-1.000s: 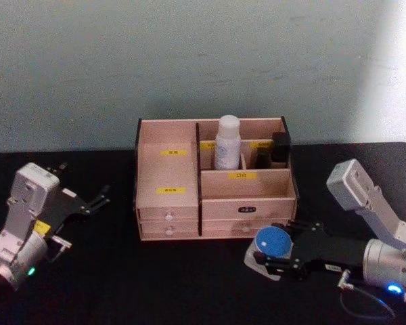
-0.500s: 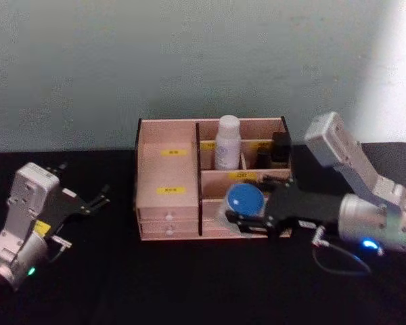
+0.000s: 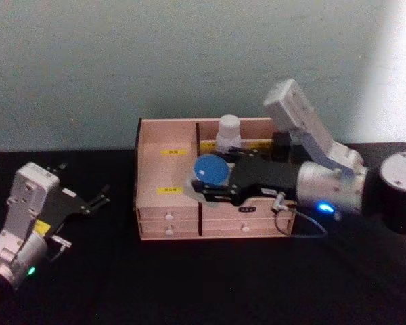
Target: Pick up the facial cleanser and watermelon frost from the table and place them into the tiered storage box.
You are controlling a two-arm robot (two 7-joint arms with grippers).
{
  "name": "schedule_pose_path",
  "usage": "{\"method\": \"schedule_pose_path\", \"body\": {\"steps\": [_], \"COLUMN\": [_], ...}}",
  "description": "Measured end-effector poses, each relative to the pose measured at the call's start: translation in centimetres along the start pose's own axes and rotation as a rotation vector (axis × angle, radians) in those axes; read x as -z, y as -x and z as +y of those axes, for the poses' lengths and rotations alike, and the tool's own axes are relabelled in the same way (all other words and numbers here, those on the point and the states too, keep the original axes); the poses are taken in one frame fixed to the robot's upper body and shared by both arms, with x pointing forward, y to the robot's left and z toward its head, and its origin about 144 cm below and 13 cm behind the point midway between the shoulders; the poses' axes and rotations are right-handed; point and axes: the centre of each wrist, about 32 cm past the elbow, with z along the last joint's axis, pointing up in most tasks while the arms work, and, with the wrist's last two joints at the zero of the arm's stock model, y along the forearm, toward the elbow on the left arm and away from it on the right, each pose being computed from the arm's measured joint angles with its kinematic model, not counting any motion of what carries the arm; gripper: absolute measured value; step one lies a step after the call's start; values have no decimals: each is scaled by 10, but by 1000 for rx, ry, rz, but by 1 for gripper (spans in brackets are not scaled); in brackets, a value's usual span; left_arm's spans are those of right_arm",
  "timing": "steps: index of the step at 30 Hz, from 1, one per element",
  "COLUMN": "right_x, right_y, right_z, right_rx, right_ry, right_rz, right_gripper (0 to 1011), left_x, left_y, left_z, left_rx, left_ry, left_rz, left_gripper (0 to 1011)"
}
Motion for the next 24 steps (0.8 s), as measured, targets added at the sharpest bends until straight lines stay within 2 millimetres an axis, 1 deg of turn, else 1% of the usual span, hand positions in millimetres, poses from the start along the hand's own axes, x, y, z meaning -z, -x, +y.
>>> {"method": "schedule_pose_path", "body": {"steps": [2,5,15,16,17,24], "right_x": [-1,-4,-11,-12,-12,-7], "right_y": [-3,-11,-27,-31,-31,-40], "right_z": [7,22,57,65,65,88], "right_rx": [1,5,10,15,15,30], "right_ry": [0,-5,-15,-12,-12,9], "right_rz": [4,16,37,42,42,62], "right_gripper": [721,721,722,722,721,721], "left_x": [0,0,0,0,0,0], "left_y": [0,0,0,0,0,0], "left_z": [0,0,0,0,0,0], "left_rx": [0,0,0,0,0,0], "left_ry": [0,0,0,0,0,0], "left_rz": [0,0,0,0,0,0], "left_gripper": [1001,1001,1001,1002,1001,1001]}}
